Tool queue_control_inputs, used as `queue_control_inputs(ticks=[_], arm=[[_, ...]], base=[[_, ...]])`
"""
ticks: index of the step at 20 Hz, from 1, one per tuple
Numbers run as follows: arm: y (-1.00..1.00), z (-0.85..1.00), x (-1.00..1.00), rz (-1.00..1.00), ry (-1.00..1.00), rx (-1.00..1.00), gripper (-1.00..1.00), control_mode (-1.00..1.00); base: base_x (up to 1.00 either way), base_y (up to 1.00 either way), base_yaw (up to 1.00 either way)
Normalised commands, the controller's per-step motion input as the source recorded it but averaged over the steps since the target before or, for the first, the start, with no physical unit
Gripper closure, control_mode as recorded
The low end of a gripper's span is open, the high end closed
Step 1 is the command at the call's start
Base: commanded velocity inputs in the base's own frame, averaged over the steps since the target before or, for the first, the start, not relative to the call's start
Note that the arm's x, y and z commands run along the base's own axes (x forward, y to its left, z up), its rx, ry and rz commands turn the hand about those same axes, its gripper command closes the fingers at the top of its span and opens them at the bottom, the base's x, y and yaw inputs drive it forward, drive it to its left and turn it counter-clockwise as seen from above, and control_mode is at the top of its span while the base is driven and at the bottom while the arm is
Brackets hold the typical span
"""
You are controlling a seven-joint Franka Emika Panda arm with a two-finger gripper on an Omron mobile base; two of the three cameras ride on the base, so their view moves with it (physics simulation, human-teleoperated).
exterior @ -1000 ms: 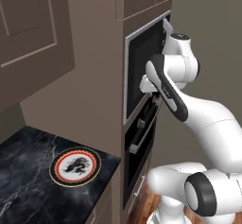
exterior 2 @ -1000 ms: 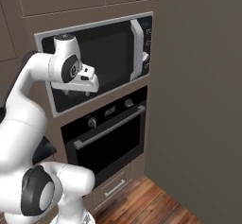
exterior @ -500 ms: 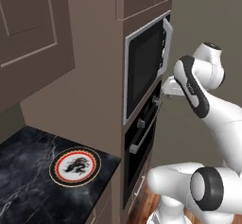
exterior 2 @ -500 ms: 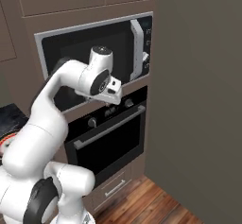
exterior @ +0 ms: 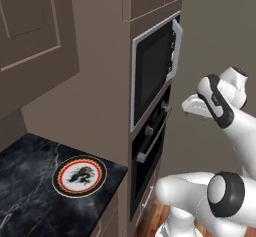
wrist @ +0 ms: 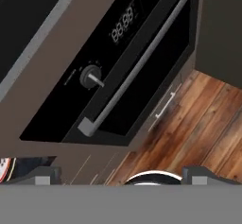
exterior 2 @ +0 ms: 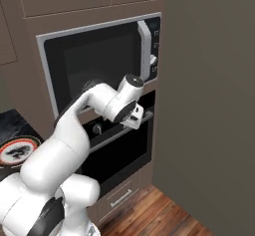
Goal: Take the baked cake out of the oven and place it on the plate for cooling. Then close the oven door.
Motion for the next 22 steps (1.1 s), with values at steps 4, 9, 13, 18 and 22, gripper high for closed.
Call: queue_control_inputs(ticks=[4, 9, 13, 18, 22], arm=[[0.00, -0.67, 0.33, -0.06, 0.00, 0.11, -1.00, -1.00], [0.03, -0.63, 0.32, -0.10, 0.00, 0.15, -1.00, -1.00], [0.00, -0.54, 0.08, -0.10, 0.00, 0.21, -1.00, -1.00], [0.08, -0.50, 0.00, -0.10, 0.00, 0.21, -1.00, -1.00], [0.40, -0.48, 0.06, -0.11, 0.00, 0.15, -1.00, -1.00]], base=[[0.00, 0.00, 0.00], [0.00, 0.00, 0.00], [0.00, 0.00, 0.00], [0.00, 0.00, 0.00], [0.00, 0.00, 0.00]])
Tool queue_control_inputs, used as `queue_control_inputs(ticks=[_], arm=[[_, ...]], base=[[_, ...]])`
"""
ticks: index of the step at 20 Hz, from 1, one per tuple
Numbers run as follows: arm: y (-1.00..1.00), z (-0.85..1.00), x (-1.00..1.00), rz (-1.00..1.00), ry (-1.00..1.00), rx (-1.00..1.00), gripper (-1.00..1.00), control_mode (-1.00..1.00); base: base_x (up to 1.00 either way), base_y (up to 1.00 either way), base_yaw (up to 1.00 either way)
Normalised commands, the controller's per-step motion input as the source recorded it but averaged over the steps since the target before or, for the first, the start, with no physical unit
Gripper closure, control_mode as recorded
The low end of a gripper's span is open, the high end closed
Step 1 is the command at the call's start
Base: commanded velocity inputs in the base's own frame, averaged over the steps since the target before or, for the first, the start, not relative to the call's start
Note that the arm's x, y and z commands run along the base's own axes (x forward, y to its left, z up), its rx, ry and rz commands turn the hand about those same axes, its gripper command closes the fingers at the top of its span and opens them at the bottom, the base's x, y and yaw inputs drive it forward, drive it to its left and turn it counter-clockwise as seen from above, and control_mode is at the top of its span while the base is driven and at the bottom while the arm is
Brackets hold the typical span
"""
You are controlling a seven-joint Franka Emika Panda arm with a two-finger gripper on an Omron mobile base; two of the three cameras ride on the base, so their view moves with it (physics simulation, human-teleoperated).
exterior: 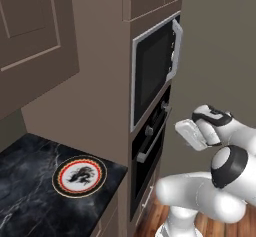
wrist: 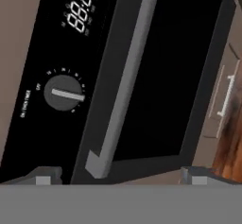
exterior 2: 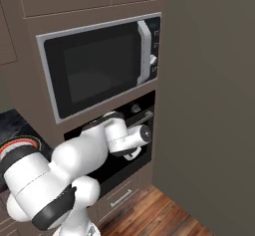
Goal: Take the baked cake out of the oven and place it on the plate for cooling. Then close the oven door.
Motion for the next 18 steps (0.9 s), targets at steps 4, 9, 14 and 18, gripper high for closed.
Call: queue_control_inputs(ticks=[4, 9, 14, 18], arm=[[0.62, -0.46, 0.19, -0.11, 0.00, 0.08, -1.00, -1.00], [0.60, -0.42, 0.26, -0.10, 0.00, 0.07, -1.00, -1.00], [0.36, -0.35, 0.14, -0.08, 0.00, 0.08, -1.00, -1.00], [0.27, -0.31, 0.01, -0.05, 0.00, 0.10, -1.00, -1.00]], base=[[0.00, 0.00, 0.00], [0.00, 0.00, 0.00], [0.00, 0.00, 0.00], [0.00, 0.00, 0.00]])
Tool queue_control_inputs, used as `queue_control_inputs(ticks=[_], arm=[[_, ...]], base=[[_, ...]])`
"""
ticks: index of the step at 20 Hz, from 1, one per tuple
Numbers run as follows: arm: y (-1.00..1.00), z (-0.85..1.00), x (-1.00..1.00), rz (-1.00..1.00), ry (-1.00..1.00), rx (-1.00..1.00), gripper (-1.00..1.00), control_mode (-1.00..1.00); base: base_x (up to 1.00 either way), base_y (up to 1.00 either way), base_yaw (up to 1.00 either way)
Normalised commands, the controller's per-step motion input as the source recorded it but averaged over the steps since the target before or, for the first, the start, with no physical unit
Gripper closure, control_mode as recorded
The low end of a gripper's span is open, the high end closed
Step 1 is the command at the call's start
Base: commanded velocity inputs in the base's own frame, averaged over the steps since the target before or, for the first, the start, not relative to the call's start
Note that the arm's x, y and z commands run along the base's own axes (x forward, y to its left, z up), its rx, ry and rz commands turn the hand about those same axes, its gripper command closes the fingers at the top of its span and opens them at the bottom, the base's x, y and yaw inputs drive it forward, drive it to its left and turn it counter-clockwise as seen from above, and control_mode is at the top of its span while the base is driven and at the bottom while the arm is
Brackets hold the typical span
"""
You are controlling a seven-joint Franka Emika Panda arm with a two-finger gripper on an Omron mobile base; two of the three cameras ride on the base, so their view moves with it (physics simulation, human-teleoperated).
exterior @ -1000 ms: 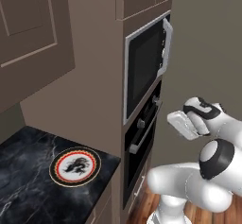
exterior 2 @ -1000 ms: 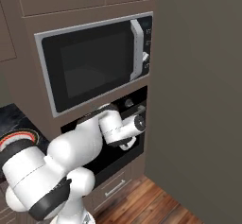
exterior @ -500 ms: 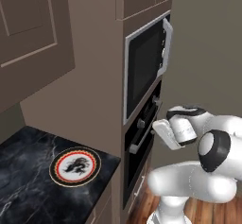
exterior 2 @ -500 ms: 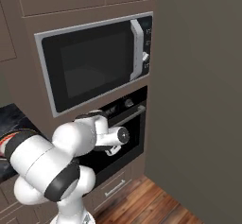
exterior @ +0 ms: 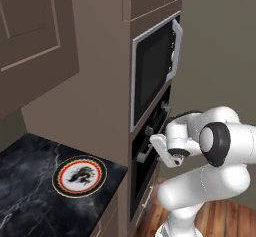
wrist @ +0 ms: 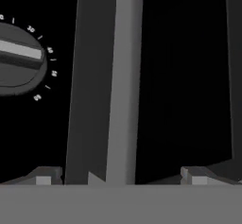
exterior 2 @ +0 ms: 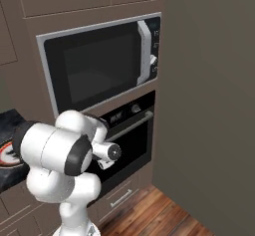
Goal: Take the baked cake out of the oven and place it on the plate for cooling. Then close the oven door.
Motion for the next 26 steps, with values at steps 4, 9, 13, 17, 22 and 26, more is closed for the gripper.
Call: queue_control_inputs(ticks=[4, 9, 13, 17, 22, 26], arm=[[0.20, -0.29, 0.05, -0.05, 0.00, 0.09, -1.00, -1.00], [0.03, -0.25, 0.19, -0.04, -0.01, 0.07, -1.00, -1.00], [0.00, -0.19, 0.30, -0.01, -0.02, 0.05, -1.00, -1.00], [-0.03, -0.16, 0.35, 0.00, -0.02, 0.05, -1.00, -1.00], [-0.07, -0.13, 0.38, 0.00, -0.03, 0.05, -1.00, -1.00], [-0.15, -0.11, 0.37, 0.00, -0.01, 0.04, -1.00, -1.00]], base=[[0.00, 0.00, 0.00], [0.00, 0.00, 0.00], [0.00, 0.00, 0.00], [0.00, 0.00, 0.00], [0.00, 0.00, 0.00], [0.00, 0.00, 0.00]])
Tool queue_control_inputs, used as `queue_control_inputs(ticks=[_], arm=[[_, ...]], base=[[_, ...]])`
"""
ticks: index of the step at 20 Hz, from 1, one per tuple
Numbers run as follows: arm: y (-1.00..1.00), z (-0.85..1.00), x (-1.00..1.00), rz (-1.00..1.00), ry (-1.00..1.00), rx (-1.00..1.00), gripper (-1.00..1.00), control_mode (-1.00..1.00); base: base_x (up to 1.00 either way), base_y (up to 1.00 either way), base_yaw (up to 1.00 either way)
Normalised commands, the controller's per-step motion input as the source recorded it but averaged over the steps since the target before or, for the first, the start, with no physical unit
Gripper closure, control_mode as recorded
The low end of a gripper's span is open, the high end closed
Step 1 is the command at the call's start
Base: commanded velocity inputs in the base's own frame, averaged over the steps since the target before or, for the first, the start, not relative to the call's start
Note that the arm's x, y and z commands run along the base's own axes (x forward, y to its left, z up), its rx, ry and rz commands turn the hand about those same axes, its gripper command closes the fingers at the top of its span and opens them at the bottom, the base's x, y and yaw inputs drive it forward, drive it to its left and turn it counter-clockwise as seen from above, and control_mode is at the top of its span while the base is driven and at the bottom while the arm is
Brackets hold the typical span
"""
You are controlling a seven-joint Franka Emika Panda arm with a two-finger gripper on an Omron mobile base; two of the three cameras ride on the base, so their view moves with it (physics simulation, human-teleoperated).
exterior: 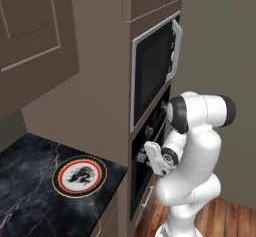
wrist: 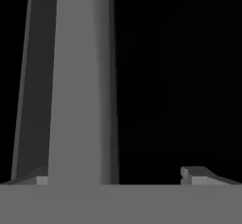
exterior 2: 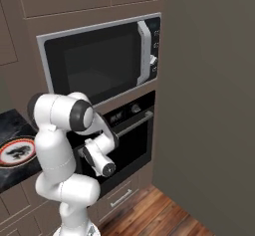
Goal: Take the baked cake out of the oven and place it on the plate for cooling. Then close the oven door.
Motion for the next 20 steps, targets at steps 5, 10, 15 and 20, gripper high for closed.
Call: queue_control_inputs(ticks=[5, 10, 15, 20], arm=[[-0.22, -0.11, 0.39, 0.00, 0.00, 0.02, -1.00, -1.00], [-0.08, -0.09, 0.54, 0.00, 0.00, 0.00, 1.00, -1.00], [-0.25, -0.10, 0.61, 0.00, 0.08, -0.02, 1.00, -1.00], [-0.49, -0.20, 0.59, 0.00, 0.21, -0.10, 1.00, -1.00]], base=[[0.00, 0.00, 0.00], [0.00, 0.00, 0.00], [0.00, 0.00, 0.00], [0.00, 0.00, 0.00]])
